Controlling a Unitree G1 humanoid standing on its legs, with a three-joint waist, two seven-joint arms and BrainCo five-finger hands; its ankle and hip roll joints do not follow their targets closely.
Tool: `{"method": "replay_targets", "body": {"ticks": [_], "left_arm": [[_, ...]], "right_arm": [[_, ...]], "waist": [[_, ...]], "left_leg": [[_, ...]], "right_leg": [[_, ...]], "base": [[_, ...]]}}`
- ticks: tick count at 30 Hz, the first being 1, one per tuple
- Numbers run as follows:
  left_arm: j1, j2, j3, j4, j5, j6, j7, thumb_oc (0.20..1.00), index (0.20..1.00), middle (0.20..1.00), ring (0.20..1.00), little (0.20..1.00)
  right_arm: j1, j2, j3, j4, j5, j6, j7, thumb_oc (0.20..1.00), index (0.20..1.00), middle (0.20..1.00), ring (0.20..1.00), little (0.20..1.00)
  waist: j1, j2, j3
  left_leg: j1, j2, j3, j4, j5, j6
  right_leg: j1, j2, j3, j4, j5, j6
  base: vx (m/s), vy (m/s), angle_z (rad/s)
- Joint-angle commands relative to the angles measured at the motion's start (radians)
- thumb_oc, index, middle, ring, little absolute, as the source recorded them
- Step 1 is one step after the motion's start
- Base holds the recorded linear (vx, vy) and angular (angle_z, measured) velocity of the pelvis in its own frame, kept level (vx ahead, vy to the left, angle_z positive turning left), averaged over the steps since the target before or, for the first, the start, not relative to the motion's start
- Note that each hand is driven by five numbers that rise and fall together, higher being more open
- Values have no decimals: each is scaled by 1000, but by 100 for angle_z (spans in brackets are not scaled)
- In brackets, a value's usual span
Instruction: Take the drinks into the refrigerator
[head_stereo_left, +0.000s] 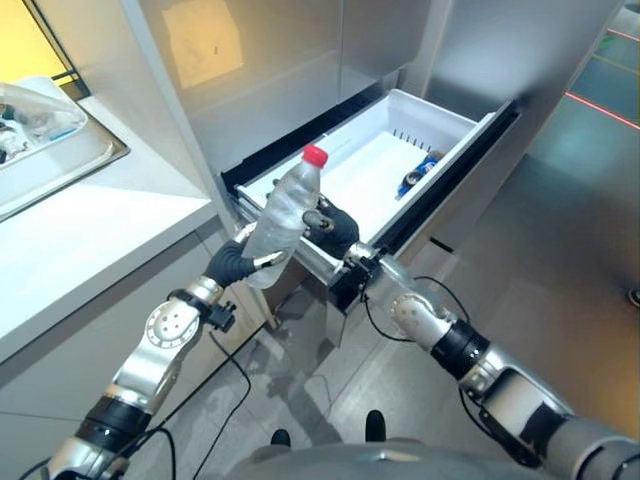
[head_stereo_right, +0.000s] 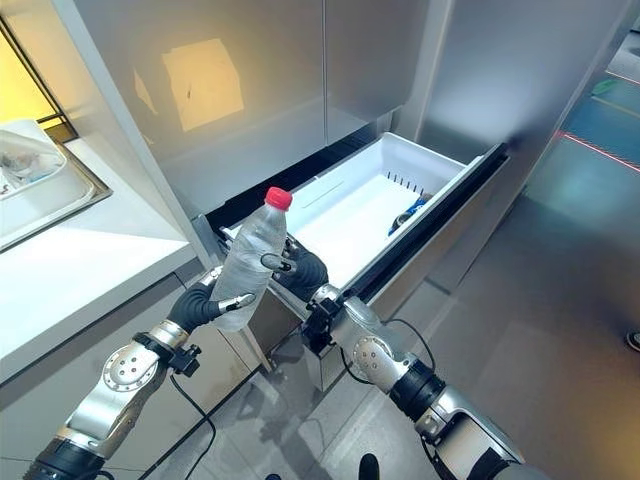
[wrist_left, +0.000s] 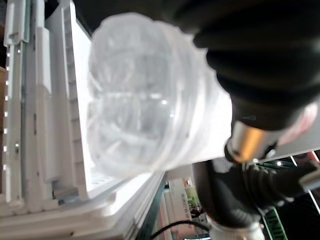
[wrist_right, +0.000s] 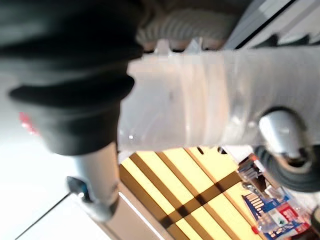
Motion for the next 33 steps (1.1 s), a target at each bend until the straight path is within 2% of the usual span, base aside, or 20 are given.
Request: {"method": "replay_targets", "body": {"ticks": [1,9,20,30,33], "left_arm": [[-163,51,68,-102,-49,-97,20,200,200,200,200,200],[-179,61,51,-104,-83,-102,12,200,200,200,200,200],[-206,74,30,-110,-86,-96,5,200,200,200,200,200],[-217,63,33,-85,-37,-79,24,200,200,200,200,200],[-230,66,28,-66,-11,-79,31,200,200,200,200,200]], "right_arm": [[-175,67,-55,32,-35,-60,7,1000,1000,1000,1000,1000],[-265,56,-82,137,-69,-71,-21,1000,1000,1000,1000,1000],[-282,82,-69,202,-32,-52,-24,1000,1000,1000,1000,1000],[-209,98,41,123,6,42,26,1000,1000,1000,1000,1000],[-200,91,61,103,7,52,38,1000,1000,1000,1000,1000]], "waist": [[-1,-27,13],[7,-30,8],[15,-28,11],[8,-31,13],[5,-32,14]], "left_leg": [[44,-73,-20,74,-146,79],[46,-73,-25,71,-144,78],[42,-75,-30,70,-141,77],[43,-74,-28,71,-143,76],[41,-72,-28,72,-142,75]], "right_leg": [[75,-21,-40,102,-181,22],[79,-20,-45,103,-182,22],[74,-22,-48,105,-181,24],[74,-21,-48,104,-183,22],[73,-20,-47,105,-185,22]], "base": [[0,0,0],[0,0,0],[0,0,1],[0,0,0],[0,0,0]]}}
